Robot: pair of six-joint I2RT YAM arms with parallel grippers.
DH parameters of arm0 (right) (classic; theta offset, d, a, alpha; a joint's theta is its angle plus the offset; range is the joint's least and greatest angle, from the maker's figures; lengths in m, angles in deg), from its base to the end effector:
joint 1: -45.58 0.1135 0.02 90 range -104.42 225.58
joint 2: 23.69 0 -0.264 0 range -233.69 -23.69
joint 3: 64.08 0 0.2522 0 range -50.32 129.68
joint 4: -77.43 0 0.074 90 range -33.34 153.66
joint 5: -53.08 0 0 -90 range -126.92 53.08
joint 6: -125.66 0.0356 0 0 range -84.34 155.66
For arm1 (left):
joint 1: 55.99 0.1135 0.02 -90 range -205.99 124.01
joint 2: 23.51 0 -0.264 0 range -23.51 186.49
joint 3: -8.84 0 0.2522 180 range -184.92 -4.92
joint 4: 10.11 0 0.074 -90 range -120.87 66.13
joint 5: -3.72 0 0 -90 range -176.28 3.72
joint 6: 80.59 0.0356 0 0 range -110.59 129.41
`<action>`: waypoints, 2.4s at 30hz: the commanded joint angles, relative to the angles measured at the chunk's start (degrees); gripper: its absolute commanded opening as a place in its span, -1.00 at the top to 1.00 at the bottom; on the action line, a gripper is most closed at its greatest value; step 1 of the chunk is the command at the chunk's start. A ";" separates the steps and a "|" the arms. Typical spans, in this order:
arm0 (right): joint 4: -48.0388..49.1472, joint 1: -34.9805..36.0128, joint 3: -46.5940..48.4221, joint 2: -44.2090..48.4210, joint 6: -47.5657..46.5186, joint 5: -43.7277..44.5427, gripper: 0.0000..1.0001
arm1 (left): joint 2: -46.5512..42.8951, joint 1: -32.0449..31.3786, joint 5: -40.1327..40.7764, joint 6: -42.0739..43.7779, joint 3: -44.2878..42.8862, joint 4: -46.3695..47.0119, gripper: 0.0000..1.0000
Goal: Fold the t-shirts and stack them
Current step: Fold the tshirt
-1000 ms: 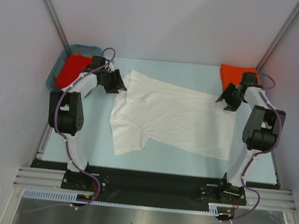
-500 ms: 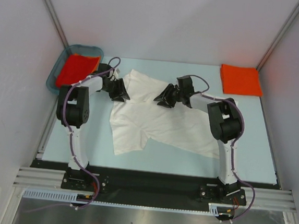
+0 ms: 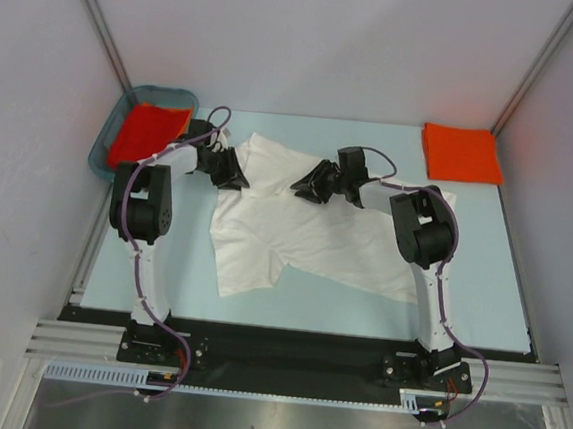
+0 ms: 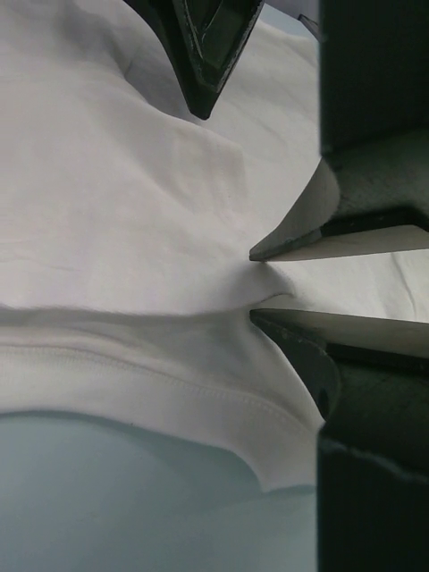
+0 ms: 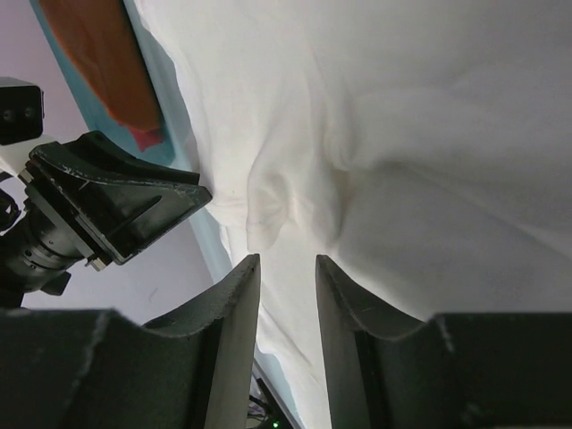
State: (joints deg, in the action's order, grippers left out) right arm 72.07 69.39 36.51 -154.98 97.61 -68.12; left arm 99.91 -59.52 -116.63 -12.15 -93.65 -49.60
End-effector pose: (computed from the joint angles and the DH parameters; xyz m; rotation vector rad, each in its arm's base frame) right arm 0.4459 0.2169 0.1216 0.4728 2.4358 1.3532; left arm 0.4507 -0.0458 0.1527 -0.2260 2.6260 -0.8468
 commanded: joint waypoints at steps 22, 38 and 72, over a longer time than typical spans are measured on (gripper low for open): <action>-6.38 2.90 1.86 -1.52 2.64 6.59 0.33 | -1.16 -0.16 -2.52 -1.20 -3.56 0.42 0.70; -5.84 1.77 6.24 -3.72 5.38 4.31 1.00 | -2.65 0.72 -2.88 -1.82 -4.17 -0.45 0.99; -21.15 -0.61 8.27 2.53 -5.70 -10.72 1.00 | -16.98 1.60 0.82 -3.05 10.77 1.04 0.99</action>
State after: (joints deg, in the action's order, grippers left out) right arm 51.06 68.72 44.75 -156.38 92.94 -76.95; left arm 86.20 -58.47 -116.44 -15.56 -83.34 -49.43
